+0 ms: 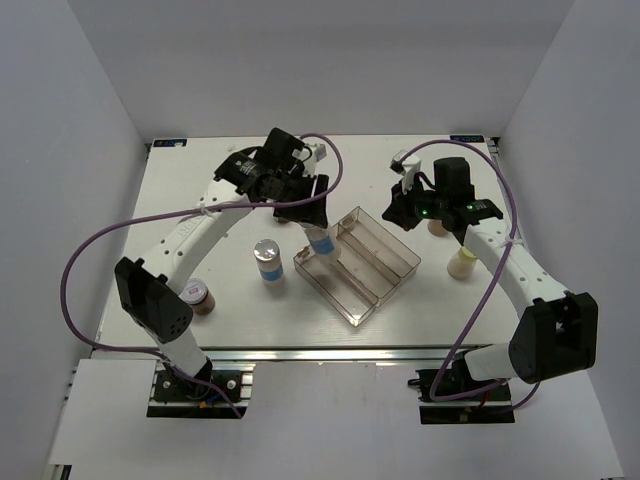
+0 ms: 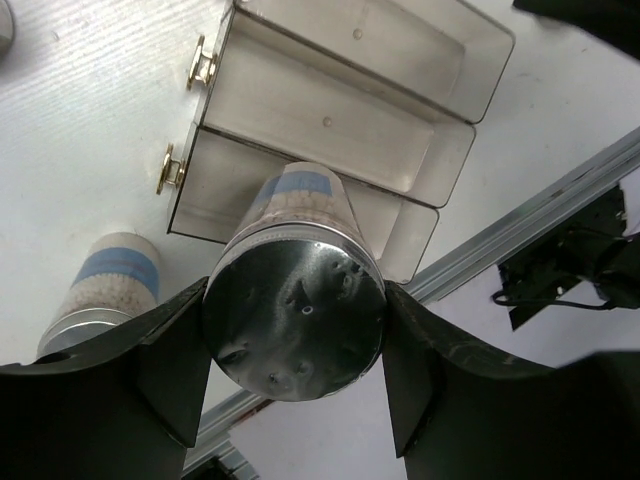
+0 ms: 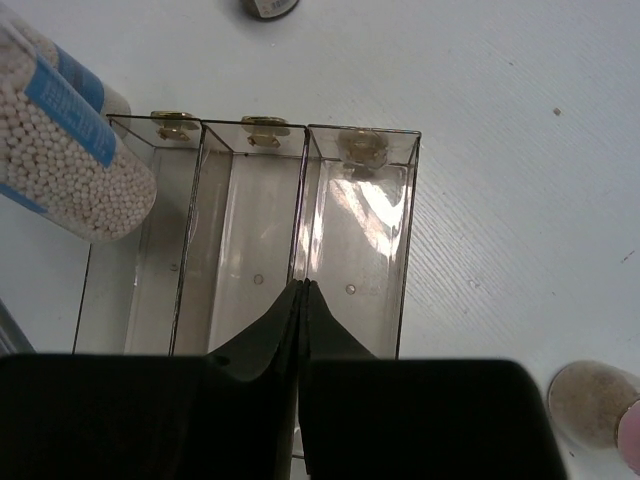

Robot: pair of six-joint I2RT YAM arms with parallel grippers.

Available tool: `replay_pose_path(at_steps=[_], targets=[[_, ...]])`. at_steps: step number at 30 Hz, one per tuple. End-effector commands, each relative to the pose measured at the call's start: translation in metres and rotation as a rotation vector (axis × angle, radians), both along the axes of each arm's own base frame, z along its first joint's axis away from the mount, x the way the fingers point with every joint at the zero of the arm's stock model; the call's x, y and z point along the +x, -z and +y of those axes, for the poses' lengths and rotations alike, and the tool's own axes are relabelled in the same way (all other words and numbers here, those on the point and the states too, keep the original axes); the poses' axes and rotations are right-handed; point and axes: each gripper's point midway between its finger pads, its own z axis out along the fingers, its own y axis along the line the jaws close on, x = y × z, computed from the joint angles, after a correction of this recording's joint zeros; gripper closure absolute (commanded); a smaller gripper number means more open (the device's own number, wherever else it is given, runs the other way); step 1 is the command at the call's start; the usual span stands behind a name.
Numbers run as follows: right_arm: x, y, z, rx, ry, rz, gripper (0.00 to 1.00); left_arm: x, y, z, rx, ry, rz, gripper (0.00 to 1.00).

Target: Organize the condiment bottles

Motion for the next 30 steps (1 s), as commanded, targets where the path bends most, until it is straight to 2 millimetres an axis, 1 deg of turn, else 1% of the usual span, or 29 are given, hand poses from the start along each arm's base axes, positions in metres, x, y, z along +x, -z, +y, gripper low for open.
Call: replay_pose_path(at_steps=[1,2,7,15,20,23,26,27,29,30], targets=[[0.003,-0.017,0.000,0.020,0.009,-0.060,1.00,-0.006,0.011,-0.001,0.049,0.011,-0.009,1.00],[0.003,-0.016,0.000,0.020,0.009,-0.060,1.00,-0.009,0.023,0.000,0.076,0.015,0.002,1.00],[0.003,-0.016,0.000,0.017,0.010,-0.064,1.00,-0.008,0.043,-0.004,0.105,0.016,-0.006,1.00],[0.003,-0.015,-0.002,0.010,0.012,-0.067,1.00,0.000,0.057,-0.008,0.116,0.007,-0.022,1.00],[0.004,-0.013,-0.003,0.004,0.016,-0.067,1.00,0.003,0.071,-0.005,0.188,-0.005,-0.047,1.00],[0.003,-0.012,-0.003,0.003,0.014,-0.064,1.00,0.003,0.085,-0.002,0.249,-0.006,-0.070,0.95],[0.004,-0.009,-0.003,-0.001,0.013,-0.060,1.00,0.001,0.096,-0.003,0.283,0.002,-0.074,0.70],[0.004,-0.010,-0.003,-0.003,0.014,-0.063,1.00,0.001,0.097,-0.003,0.289,0.003,-0.076,0.54],[0.005,-0.010,-0.004,-0.008,0.013,-0.066,0.97,0.001,0.098,-0.005,0.287,0.000,-0.080,0.39],[0.004,-0.009,-0.004,-0.010,0.012,-0.066,0.93,0.001,0.097,-0.006,0.283,0.000,-0.081,0.23]])
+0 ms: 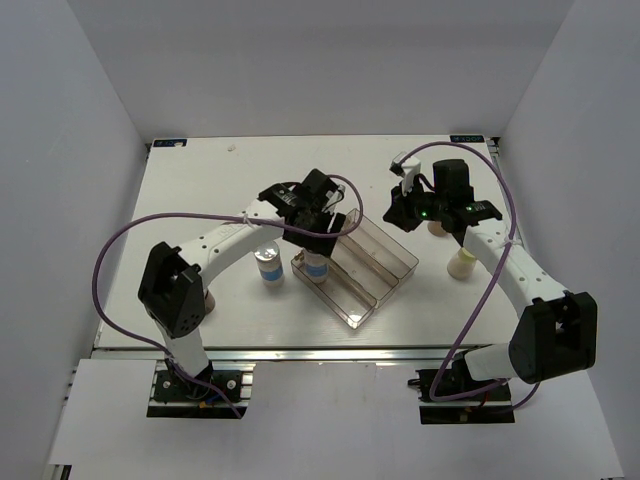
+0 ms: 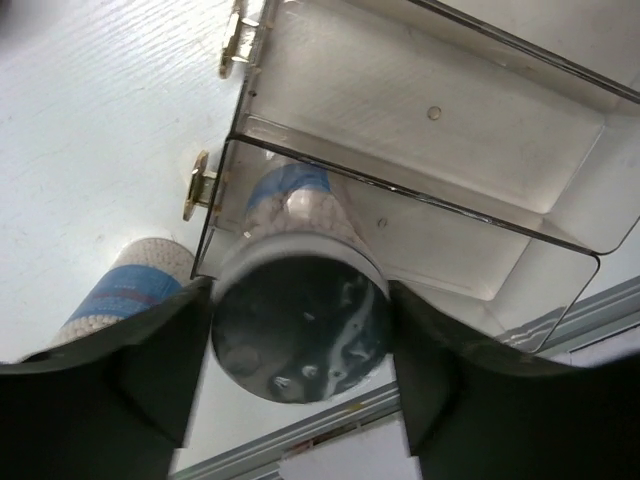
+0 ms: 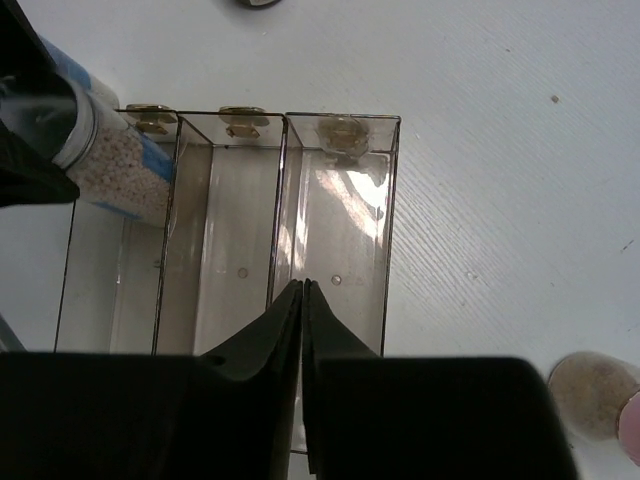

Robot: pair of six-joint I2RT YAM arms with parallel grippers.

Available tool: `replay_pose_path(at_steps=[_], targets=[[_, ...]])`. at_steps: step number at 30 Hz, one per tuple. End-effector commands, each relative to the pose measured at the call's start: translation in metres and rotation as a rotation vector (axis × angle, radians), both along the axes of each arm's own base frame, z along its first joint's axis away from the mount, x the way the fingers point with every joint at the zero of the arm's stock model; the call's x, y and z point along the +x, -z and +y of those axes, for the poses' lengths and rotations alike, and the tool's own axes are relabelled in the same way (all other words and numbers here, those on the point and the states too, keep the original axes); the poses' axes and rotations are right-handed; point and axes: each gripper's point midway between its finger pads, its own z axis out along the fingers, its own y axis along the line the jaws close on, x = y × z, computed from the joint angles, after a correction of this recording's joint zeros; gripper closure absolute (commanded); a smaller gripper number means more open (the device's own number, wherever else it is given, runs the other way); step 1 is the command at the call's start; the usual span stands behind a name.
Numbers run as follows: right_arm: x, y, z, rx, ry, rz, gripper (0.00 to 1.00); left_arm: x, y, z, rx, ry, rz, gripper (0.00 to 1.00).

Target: Organize the condiment bottles

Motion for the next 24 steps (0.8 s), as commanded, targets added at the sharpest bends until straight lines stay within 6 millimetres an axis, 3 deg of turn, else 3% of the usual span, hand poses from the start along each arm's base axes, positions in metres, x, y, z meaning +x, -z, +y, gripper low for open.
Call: replay_pose_path(at_steps=[1,2,4,6,8,13,16,19,20,21,22,23,24], targets=[[0.003,-0.015,0.000,0.005,-0.004,-0.068,0.89,0.007,-0.008,-0.005,-0.017,-0.004,-0.055,0.17],[0.003,-0.016,0.000,0.005,-0.007,-0.071,0.84,0.008,-0.011,-0.006,-0.025,-0.003,-0.060,0.14],[-0.001,-0.014,0.002,0.007,-0.038,-0.069,0.47,0.008,-0.019,-0.009,-0.043,-0.003,-0.068,0.07],[-0.005,-0.014,0.004,0.000,-0.082,-0.079,0.17,0.013,-0.040,-0.014,-0.082,-0.003,-0.100,0.05],[-0.016,-0.016,0.011,0.020,-0.156,-0.084,0.11,0.013,-0.056,-0.017,-0.107,-0.007,-0.119,0.02],[-0.043,-0.028,0.027,0.087,-0.363,-0.144,0.13,0.011,-0.119,-0.017,-0.218,-0.029,-0.204,0.02],[-0.062,-0.044,0.037,0.161,-0.493,-0.218,0.29,0.009,-0.160,-0.002,-0.278,-0.111,-0.294,0.05],[-0.066,-0.058,0.052,0.212,-0.545,-0.272,0.74,0.007,-0.188,0.029,-0.303,-0.246,-0.368,0.34],[-0.067,-0.067,0.065,0.218,-0.566,-0.317,0.79,0.010,-0.192,0.044,-0.305,-0.300,-0.384,0.55],[-0.066,-0.069,0.073,0.216,-0.565,-0.324,0.72,0.011,-0.195,0.058,-0.301,-0.357,-0.409,0.62],[-0.051,-0.057,0.072,0.182,-0.508,-0.306,0.61,0.004,-0.198,0.074,-0.326,-0.426,-0.416,0.64],[-0.063,-0.077,0.103,0.198,-0.565,-0.332,0.39,0.006,-0.197,0.092,-0.328,-0.491,-0.426,0.65],[-0.062,-0.081,0.113,0.193,-0.566,-0.330,0.30,0.004,-0.198,0.104,-0.339,-0.536,-0.435,0.53]])
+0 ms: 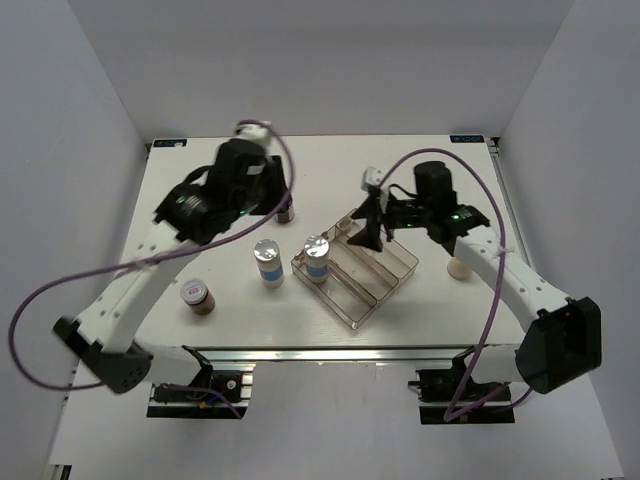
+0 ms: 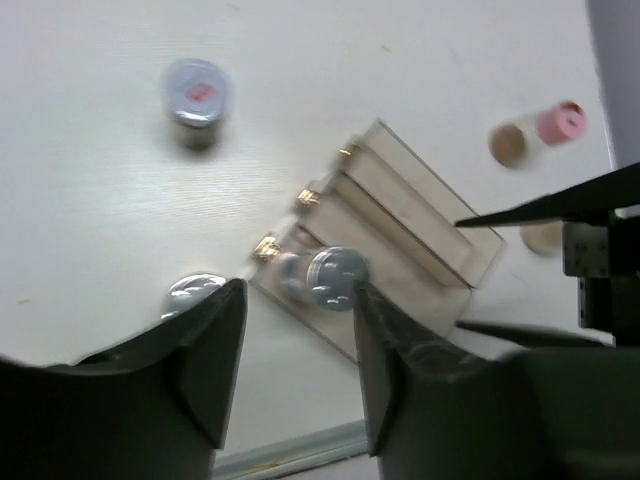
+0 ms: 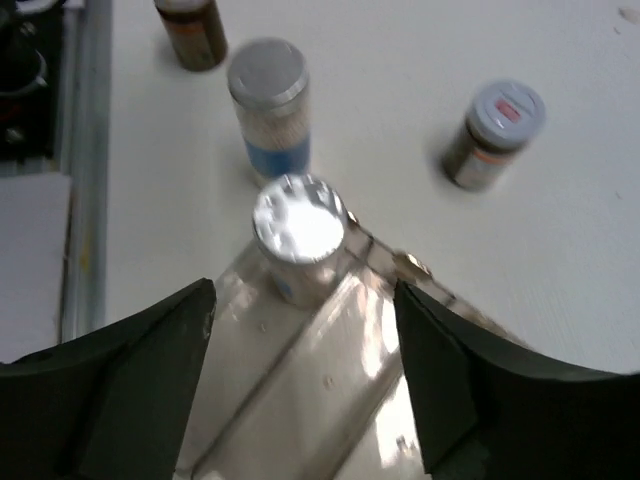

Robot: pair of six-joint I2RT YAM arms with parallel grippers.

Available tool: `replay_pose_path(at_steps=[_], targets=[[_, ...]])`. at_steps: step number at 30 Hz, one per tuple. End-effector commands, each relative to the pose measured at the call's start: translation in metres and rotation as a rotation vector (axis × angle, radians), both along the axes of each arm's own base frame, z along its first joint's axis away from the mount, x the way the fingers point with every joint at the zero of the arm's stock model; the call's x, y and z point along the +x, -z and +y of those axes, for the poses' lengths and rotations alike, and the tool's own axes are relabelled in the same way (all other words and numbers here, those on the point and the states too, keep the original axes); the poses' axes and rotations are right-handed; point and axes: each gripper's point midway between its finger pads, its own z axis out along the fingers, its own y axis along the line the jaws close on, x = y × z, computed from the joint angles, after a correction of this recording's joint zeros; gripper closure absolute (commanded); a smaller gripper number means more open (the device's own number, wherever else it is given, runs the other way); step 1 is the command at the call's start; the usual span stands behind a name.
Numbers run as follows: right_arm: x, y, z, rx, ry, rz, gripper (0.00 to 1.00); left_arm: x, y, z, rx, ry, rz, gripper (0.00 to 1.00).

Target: Organize the condiment bottles

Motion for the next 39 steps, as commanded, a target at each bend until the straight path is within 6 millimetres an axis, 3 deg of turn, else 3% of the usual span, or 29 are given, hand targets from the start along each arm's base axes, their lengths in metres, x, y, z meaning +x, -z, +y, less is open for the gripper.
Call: replay_pose_path(at_steps=[1,2,3,4,6,7,8,9,11,12,13,23,36,39], targets=[[0.000,-0.025,0.059,0.023,-0.062,-0.068,0.21,-0.005,0.000,0.061,-0.073,-0.273,0.002,0.40],[0.002,-0.041,0.073,0.036,-0.053,-0.065,0.12,-0.012,-0.009,0.079,-0.109,-0.322,-0.022,0.28],[0.001,-0.042,0.084,0.027,-0.046,-0.054,0.11,-0.016,-0.009,0.086,-0.125,-0.348,-0.025,0.15],[-0.003,-0.030,0.101,-0.014,-0.042,-0.028,0.11,-0.021,-0.002,0.095,-0.127,-0.386,-0.014,0.10],[-0.003,-0.038,0.122,-0.029,-0.012,-0.031,0.11,-0.033,-0.004,0.107,-0.147,-0.418,-0.025,0.07],[-0.006,-0.020,0.136,-0.086,0.012,-0.008,0.11,-0.038,-0.001,0.111,-0.149,-0.440,-0.015,0.07],[-0.008,-0.016,0.143,-0.107,0.022,0.004,0.11,-0.042,0.005,0.114,-0.146,-0.447,-0.004,0.07],[-0.007,-0.027,0.152,-0.099,0.034,0.002,0.11,-0.049,0.003,0.118,-0.164,-0.458,-0.008,0.07],[-0.015,-0.006,0.170,-0.153,0.038,0.073,0.11,-0.059,0.005,0.127,-0.178,-0.483,-0.010,0.06],[-0.012,-0.013,0.170,-0.143,0.057,0.066,0.11,-0.062,0.005,0.130,-0.183,-0.492,-0.013,0.06],[-0.015,0.000,0.177,-0.175,0.062,0.091,0.11,-0.065,0.005,0.134,-0.184,-0.506,-0.019,0.06],[-0.014,0.048,0.197,-0.288,0.116,0.138,0.11,-0.081,0.008,0.148,-0.180,-0.540,-0.009,0.06],[-0.012,0.079,0.214,-0.333,0.112,0.138,0.11,-0.084,0.016,0.149,-0.173,-0.549,0.010,0.05],[-0.010,0.084,0.214,-0.337,0.115,0.120,0.16,-0.086,0.020,0.150,-0.169,-0.551,0.019,0.05]])
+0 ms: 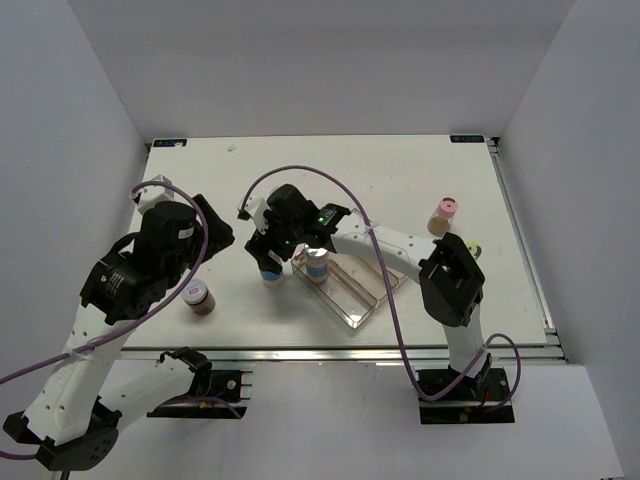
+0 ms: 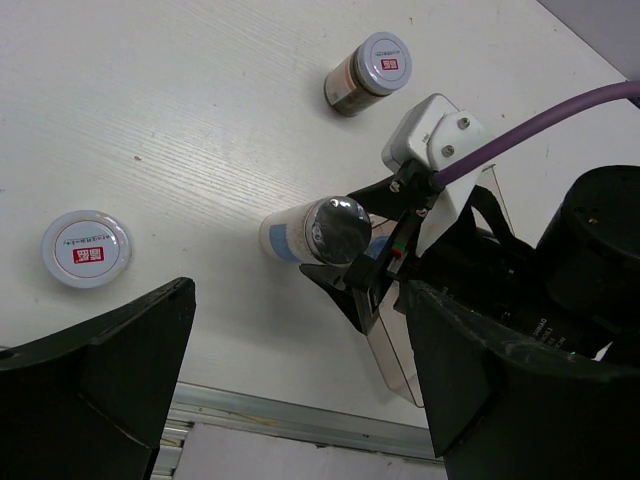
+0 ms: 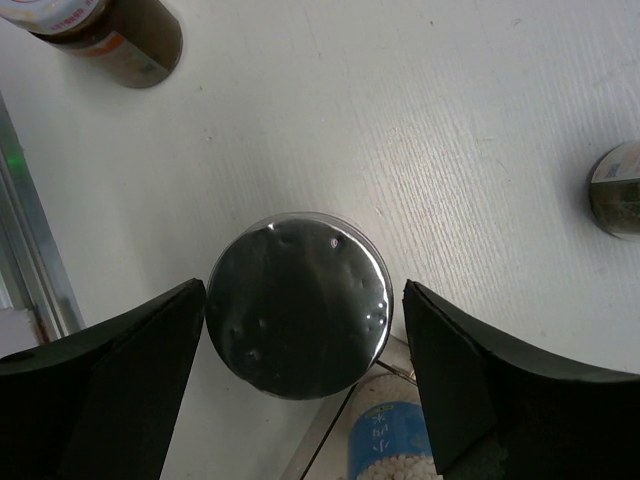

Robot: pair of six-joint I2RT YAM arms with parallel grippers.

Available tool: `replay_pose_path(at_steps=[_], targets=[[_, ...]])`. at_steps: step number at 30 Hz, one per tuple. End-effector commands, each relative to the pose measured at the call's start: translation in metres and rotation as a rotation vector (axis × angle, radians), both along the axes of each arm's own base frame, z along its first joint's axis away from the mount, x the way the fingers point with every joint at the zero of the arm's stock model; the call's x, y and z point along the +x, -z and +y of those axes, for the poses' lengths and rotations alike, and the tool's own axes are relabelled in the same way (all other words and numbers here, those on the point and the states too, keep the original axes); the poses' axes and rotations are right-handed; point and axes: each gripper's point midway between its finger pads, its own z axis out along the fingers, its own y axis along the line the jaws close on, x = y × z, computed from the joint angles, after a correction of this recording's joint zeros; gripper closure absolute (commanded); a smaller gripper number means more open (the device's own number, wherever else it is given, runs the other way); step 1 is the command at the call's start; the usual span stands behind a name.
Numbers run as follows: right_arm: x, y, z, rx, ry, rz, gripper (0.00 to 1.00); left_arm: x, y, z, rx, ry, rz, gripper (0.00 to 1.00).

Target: Organize the condiment bottles

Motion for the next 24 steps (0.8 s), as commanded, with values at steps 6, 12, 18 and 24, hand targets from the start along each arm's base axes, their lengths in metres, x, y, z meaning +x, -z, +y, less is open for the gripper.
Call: replay_pose_path(at_steps=[6,12,18,24], targets=[[0.007,-0.007,0.011,0.044,-0.017,-0.061,0.31,-0.007,0.012,0.007,0.009,-0.024,0.025,0.05],[-0.001,-0.019,0.021,0.102,-0.086,-0.061,0.58,-0.011,0.019,0.011,0.016,-0.039,0.040,0.05],[-0.020,-0.053,0.024,0.198,-0.215,-0.071,1.00,-0.018,0.021,0.017,0.004,-0.059,0.035,0.05],[-0.049,-0.114,-0.005,0.348,-0.427,-0.041,1.00,-0.022,0.028,0.020,0.003,-0.068,0.046,0.05]])
